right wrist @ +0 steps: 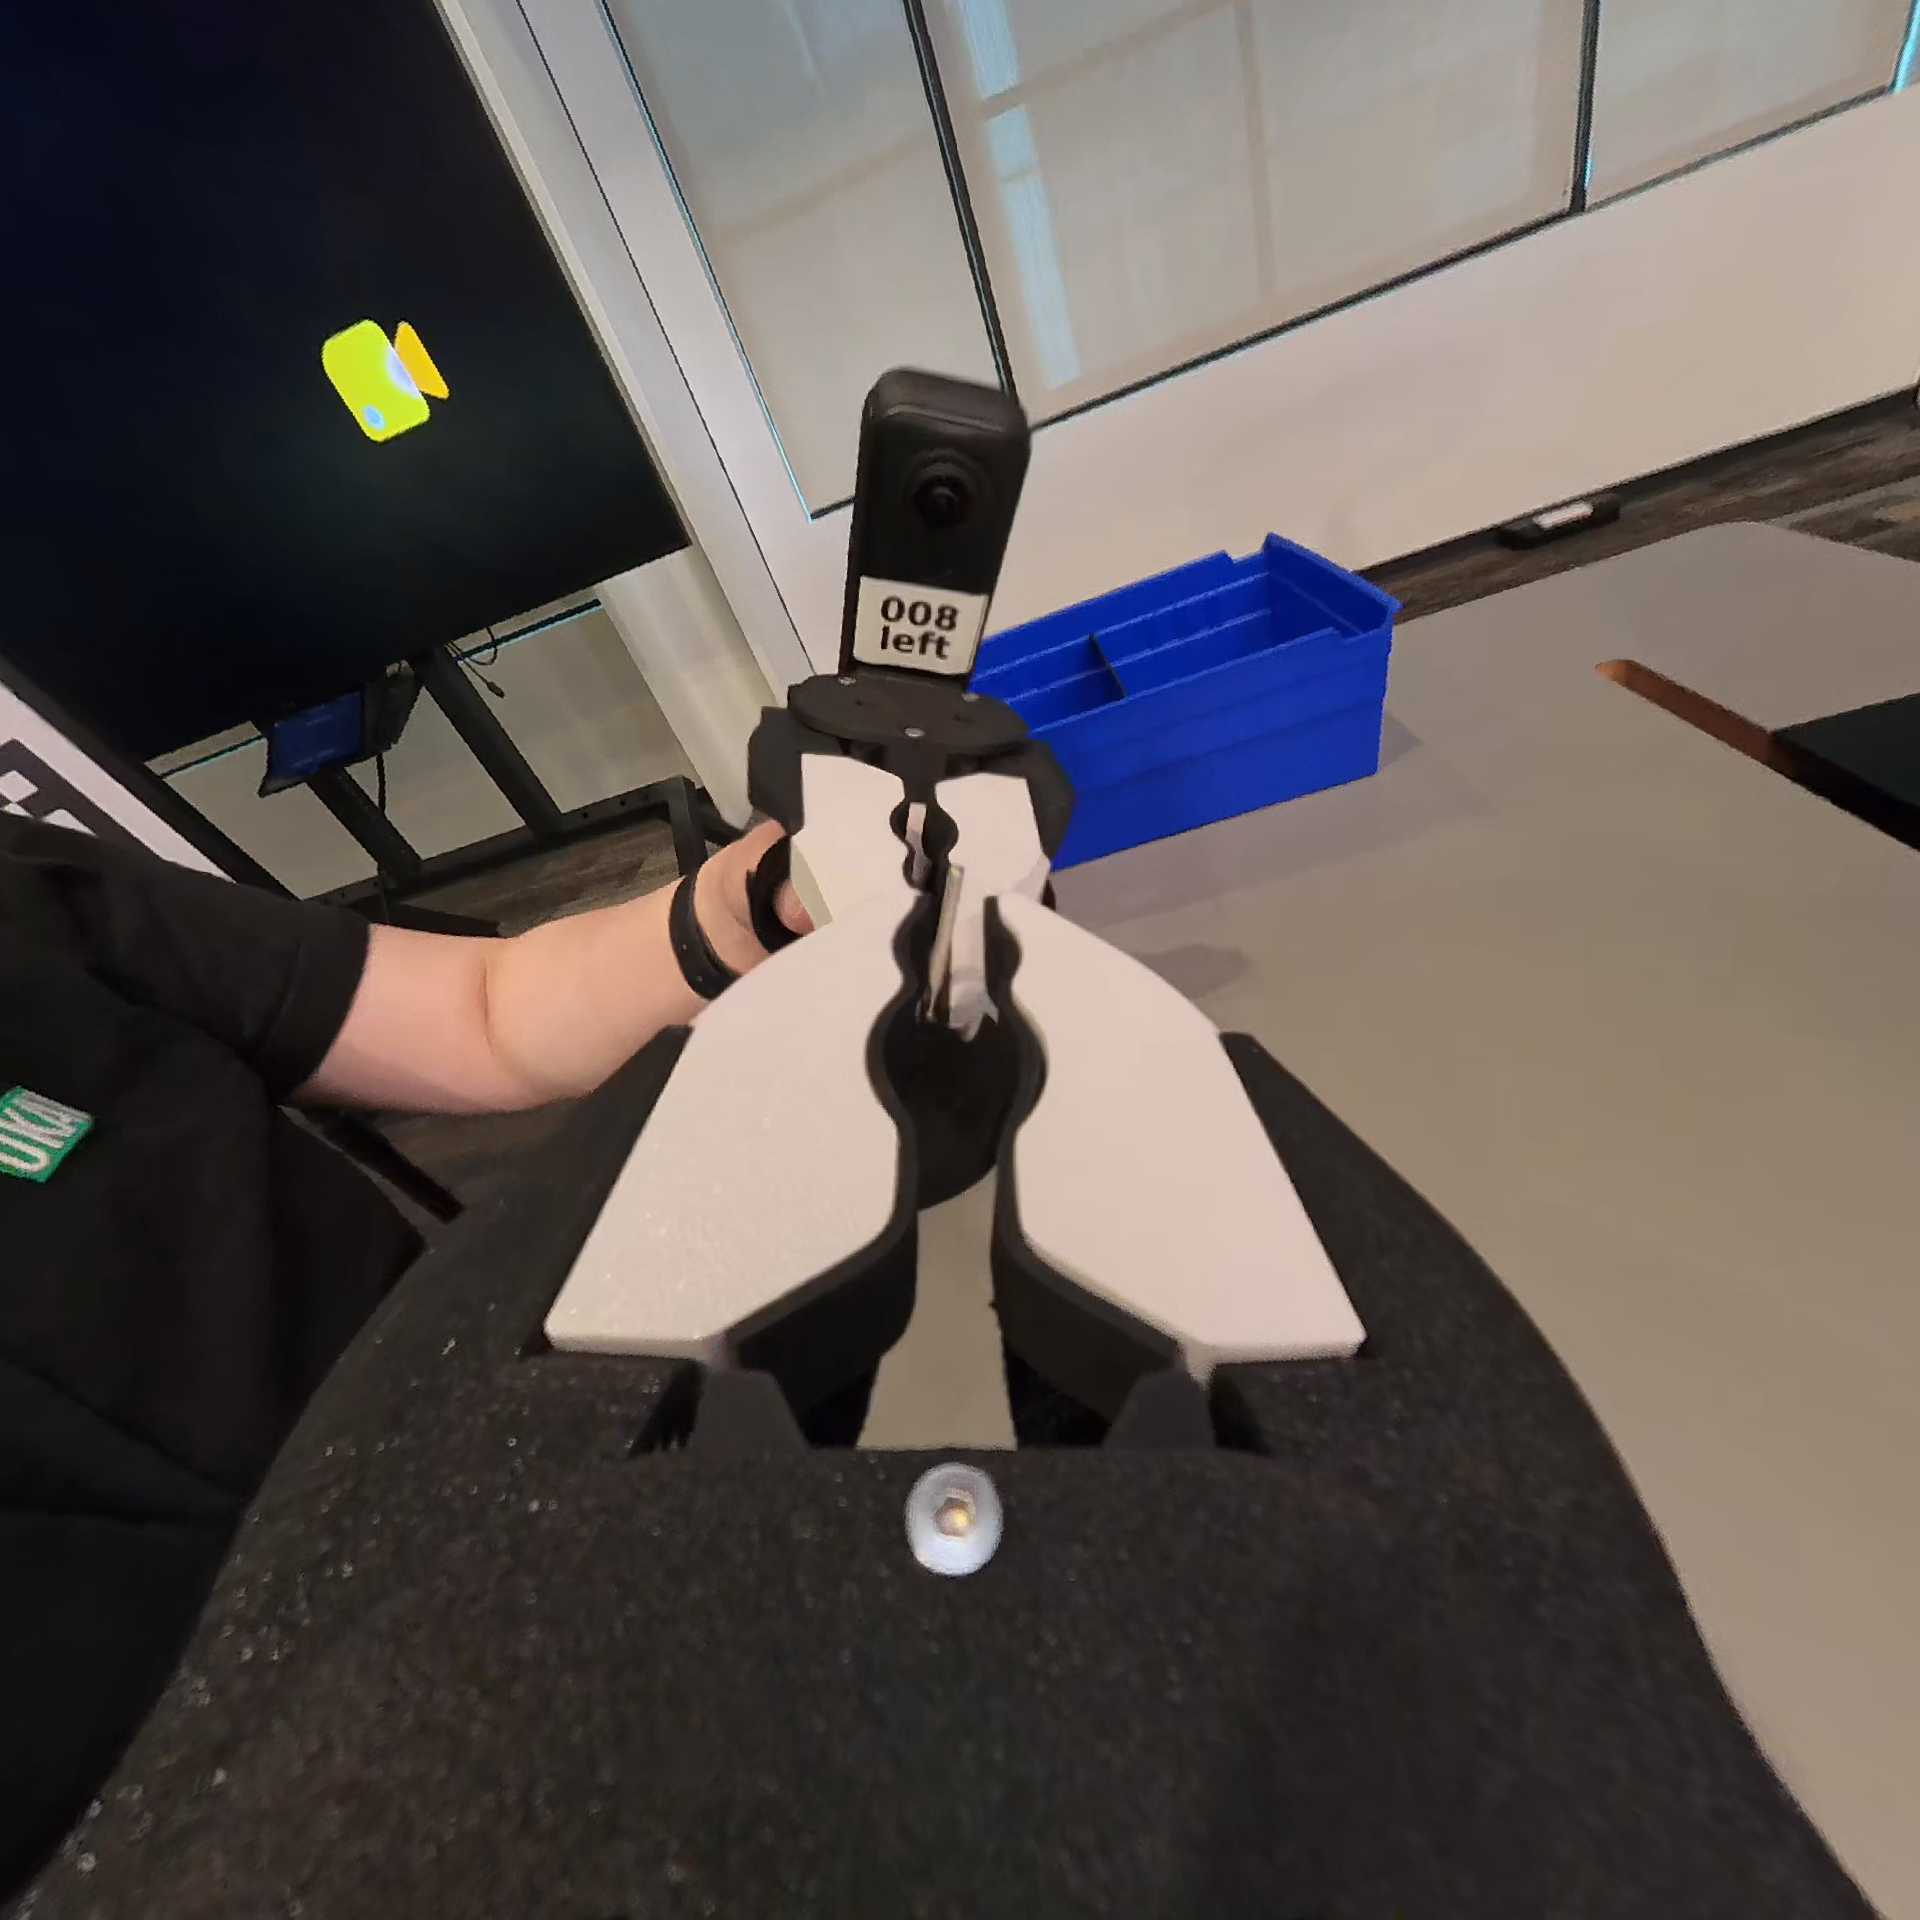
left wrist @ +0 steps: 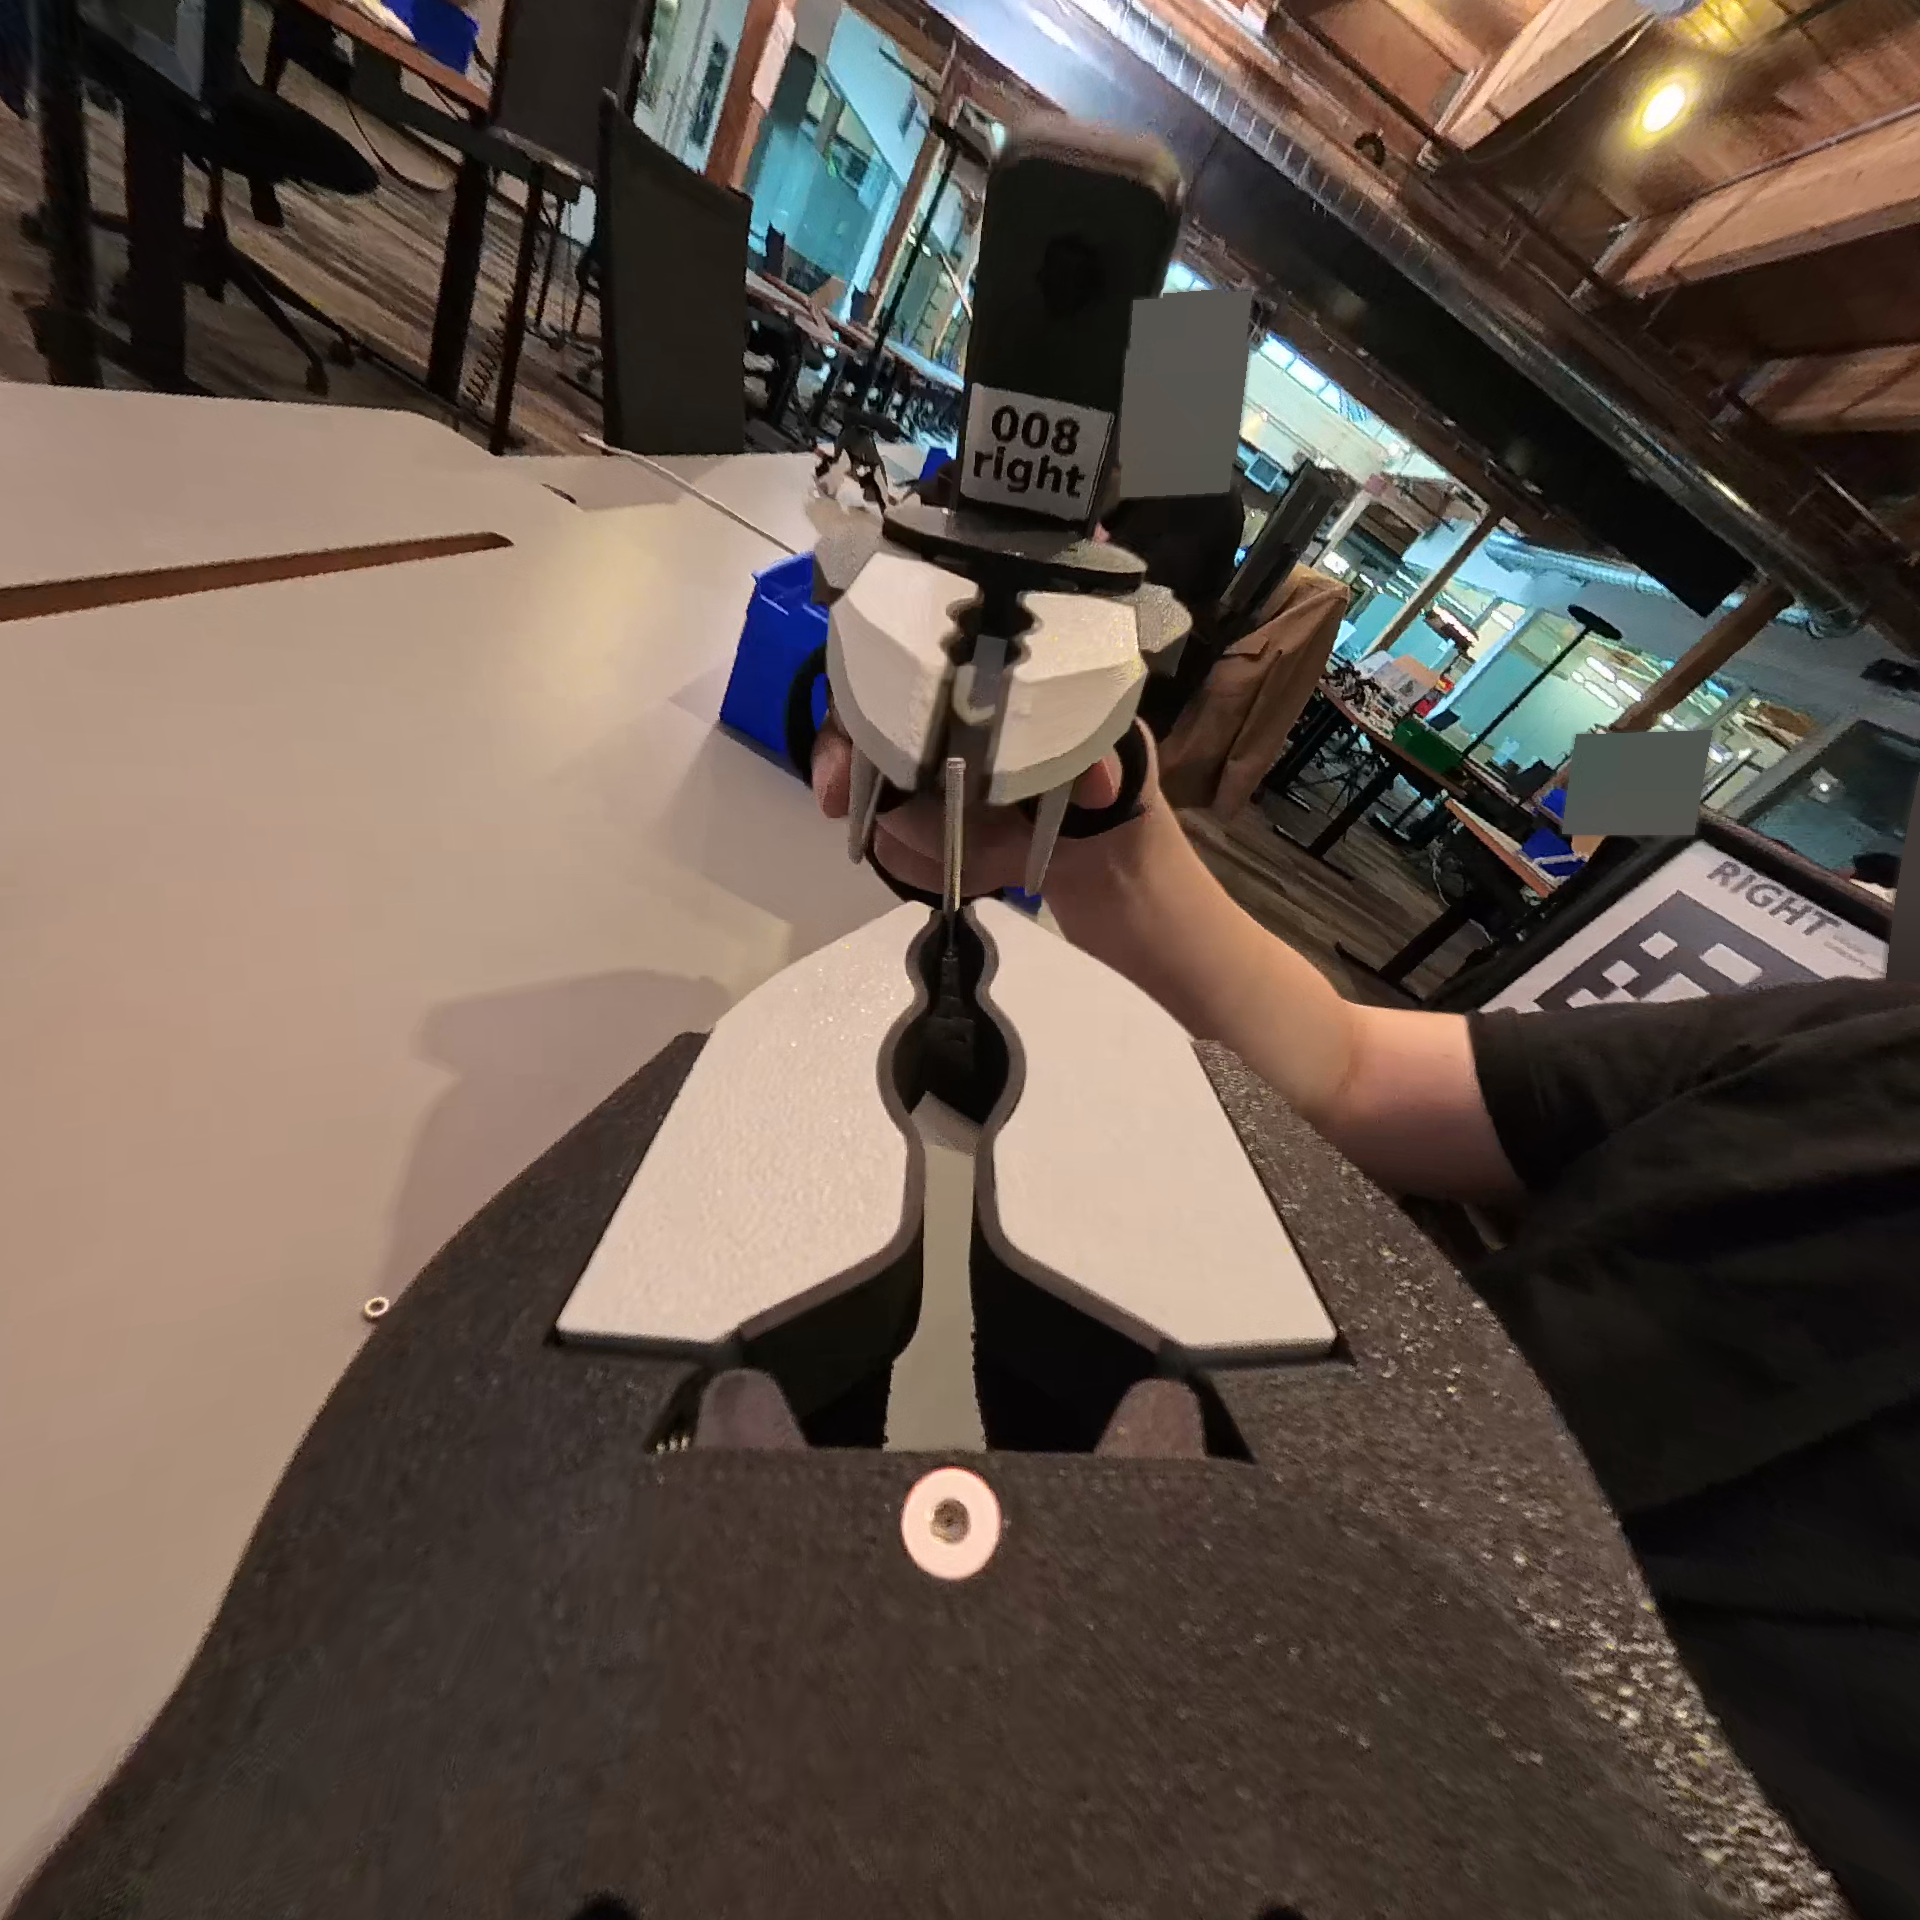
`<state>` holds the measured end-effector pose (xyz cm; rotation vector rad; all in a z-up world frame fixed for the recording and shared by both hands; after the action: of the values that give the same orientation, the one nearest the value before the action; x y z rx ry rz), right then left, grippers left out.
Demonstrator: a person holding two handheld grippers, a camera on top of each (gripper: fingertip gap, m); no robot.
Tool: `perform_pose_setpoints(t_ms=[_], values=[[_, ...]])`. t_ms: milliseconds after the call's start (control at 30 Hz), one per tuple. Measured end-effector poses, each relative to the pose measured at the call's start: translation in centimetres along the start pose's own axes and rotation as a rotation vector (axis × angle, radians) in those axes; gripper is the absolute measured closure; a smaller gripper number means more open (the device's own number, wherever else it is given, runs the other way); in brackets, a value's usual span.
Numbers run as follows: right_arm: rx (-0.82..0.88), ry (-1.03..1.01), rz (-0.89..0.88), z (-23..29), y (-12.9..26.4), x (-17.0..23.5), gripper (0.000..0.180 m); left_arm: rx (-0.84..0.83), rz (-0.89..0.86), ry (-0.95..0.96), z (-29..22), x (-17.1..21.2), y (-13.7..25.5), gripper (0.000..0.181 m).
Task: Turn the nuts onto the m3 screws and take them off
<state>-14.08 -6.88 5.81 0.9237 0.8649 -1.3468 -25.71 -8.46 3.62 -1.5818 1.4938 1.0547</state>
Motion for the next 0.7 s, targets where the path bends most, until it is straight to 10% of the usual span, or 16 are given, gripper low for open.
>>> perform_pose_setpoints(t_ms=[367, 700], values=[[0.222, 0.362, 0.726, -8.9, -1.5, 10.0, 0.173, -0.261, 0.017, -0.123, -1.9, 1.2, 6.4, 0.178], [0.212, 0.419, 0.751, -11.4, -3.5, 12.0, 0.169, -0.281, 0.022, -0.134, -2.3, 2.0, 7.6, 0.178]])
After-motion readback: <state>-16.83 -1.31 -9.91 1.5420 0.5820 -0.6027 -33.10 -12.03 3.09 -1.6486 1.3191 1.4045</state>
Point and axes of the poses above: each gripper's, where its closed fingertips meet, y back along the fingers, x out of its underside, z = x × y across the jaws, the point moved 6 cm from there along y, back along the fingers, and after that the axes turned 5 degrees about -y, right-handed, at the moved point
